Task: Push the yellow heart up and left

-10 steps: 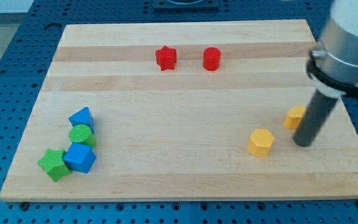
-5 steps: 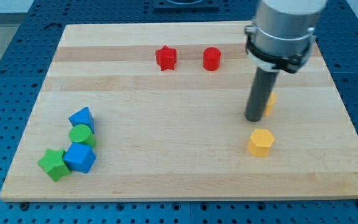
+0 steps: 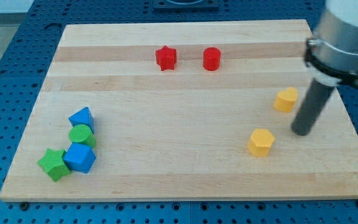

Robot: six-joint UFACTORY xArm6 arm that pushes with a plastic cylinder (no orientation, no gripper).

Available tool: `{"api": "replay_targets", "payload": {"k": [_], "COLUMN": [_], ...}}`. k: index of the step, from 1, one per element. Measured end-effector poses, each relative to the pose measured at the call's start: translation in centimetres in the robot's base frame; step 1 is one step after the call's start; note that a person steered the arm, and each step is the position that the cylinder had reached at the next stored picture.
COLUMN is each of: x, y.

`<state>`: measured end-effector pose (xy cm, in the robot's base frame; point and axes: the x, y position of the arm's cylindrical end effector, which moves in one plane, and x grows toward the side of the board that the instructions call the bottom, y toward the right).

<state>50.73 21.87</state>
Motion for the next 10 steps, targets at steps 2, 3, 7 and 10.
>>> {"api": "replay_targets", "payload": {"k": [2, 3, 7, 10], "x": [-4.4, -5.7, -8.0, -8.7], "y": [3.2, 1.6, -6.4, -3.9]}}
